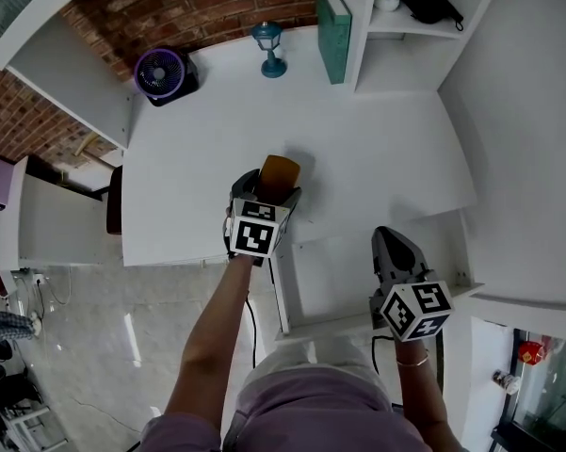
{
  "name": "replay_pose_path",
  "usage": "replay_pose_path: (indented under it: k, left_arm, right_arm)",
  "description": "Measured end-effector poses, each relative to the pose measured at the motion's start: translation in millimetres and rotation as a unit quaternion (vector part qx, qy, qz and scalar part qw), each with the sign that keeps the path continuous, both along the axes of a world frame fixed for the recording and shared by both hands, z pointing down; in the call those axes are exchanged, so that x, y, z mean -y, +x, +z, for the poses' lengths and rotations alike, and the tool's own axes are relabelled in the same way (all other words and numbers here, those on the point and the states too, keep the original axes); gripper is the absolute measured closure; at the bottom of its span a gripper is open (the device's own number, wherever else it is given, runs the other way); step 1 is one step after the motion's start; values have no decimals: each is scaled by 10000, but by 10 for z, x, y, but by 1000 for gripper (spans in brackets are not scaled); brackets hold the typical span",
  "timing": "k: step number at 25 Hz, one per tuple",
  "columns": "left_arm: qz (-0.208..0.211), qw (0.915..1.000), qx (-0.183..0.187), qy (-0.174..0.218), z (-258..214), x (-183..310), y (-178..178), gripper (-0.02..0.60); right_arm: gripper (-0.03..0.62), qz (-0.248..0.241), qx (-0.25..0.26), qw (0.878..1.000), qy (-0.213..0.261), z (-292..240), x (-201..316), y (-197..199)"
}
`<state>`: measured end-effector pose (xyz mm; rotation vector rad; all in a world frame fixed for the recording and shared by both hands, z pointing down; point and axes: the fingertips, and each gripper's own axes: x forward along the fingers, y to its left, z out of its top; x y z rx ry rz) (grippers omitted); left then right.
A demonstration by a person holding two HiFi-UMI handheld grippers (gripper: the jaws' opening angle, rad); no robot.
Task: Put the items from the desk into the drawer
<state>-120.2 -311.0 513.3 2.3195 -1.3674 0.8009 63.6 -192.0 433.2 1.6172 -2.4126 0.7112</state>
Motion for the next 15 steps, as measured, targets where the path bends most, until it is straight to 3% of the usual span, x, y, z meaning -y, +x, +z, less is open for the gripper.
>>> replay_pose_path:
  k: [15]
  left_arm:
    - [586,9965,-291,524,-576,-418,268,189]
  right_arm:
    - [589,398,-101,9989,204,-177,-387,25]
